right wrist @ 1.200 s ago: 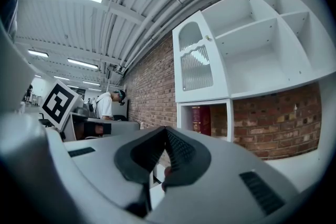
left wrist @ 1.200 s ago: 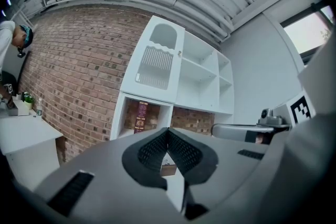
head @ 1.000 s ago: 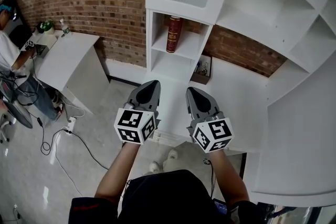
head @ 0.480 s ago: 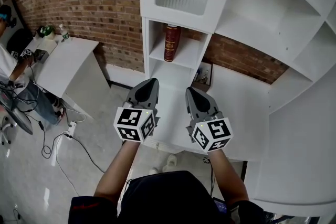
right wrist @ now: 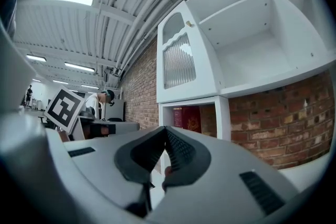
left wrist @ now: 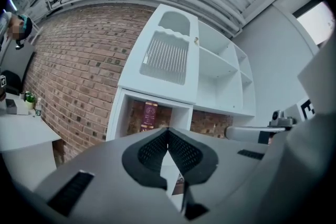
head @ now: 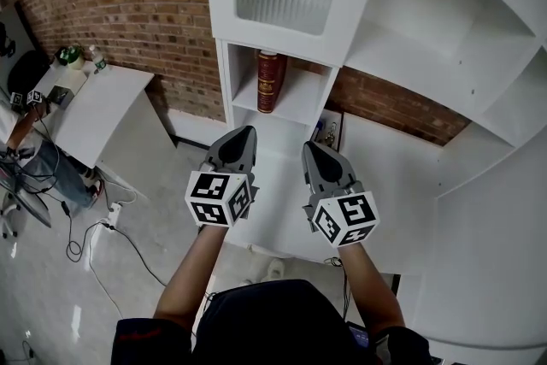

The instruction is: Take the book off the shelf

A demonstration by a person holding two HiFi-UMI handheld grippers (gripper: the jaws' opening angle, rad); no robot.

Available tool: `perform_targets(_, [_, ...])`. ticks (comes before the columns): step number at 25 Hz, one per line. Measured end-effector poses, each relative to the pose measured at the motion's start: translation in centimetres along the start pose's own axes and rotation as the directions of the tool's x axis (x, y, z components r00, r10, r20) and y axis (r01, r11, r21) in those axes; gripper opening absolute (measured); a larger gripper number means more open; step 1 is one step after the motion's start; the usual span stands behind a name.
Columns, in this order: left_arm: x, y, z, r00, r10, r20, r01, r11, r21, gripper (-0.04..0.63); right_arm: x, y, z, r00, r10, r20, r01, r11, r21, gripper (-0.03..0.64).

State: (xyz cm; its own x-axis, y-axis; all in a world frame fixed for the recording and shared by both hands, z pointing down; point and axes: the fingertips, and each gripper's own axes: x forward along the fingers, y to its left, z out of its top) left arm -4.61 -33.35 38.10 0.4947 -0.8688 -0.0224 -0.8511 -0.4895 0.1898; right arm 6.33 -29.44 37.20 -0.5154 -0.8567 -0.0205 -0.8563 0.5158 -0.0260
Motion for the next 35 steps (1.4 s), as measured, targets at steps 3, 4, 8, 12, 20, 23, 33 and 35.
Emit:
perform_targets(3, [1.7, 0.6, -0.3, 1.000, 0.004, -0.004, -0.004, 1.000, -0.028, 0.009, 0.8, -1.0, -0.4, 1.000, 0.012, -0.010, -0.012, 1.000, 0.004, 0.017])
perform_targets(4, [2.2, 0.7, -0.4, 1.000, 0.006, -0.006, -0.006, 0.999, -0.034, 0.009, 1.0, -1.4, -0.6, 1.000, 0.016, -0.014, -0.016, 1.000, 0.005, 0.017])
perform_targets(8, [4.0, 1.4, -0.8, 1.000, 0.008, -0.012, -0.009, 0.999, -0.052, 0.009, 2.1, -2.4, -1.0, 0.999, 0.029, -0.025, -0.029, 1.000, 0.008, 0.017])
perform_targets(12, [5.6, 2.1, -1.0, 1.000, 0.016, -0.011, -0.017, 0.998, -0.060, 0.009, 3.2, -3.3, -1.3, 0.999, 0.041, -0.032, -0.041, 0.999, 0.009, 0.017])
perform_targets(20, [9.0, 4.0, -2.1, 0.997, 0.065, -0.041, -0.067, 0.997, -0.040, 0.030, 4.8, -5.0, -1.9, 0.997, 0.051, -0.050, -0.051, 0.999, 0.009, 0.017])
perform_targets(23, [10.2, 4.4, -2.5, 0.997, 0.063, -0.049, -0.065, 0.997, -0.043, 0.110, 5.3, -5.4, -2.1, 0.997, 0.054, -0.051, -0.054, 0.999, 0.009, 0.017])
perform_targets(33, [13.6, 5.6, -3.0, 0.994, 0.087, -0.061, -0.087, 0.996, 0.005, 0.268, 7.2, -6.4, -2.8, 0.996, 0.059, -0.071, -0.058, 0.998, 0.016, 0.017])
perform_targets(35, [14.3, 5.7, -3.0, 0.994, 0.088, -0.061, -0.088, 0.996, 0.011, 0.283, 7.4, -6.5, -2.9, 0.995, 0.059, -0.076, -0.058, 0.998, 0.015, 0.017])
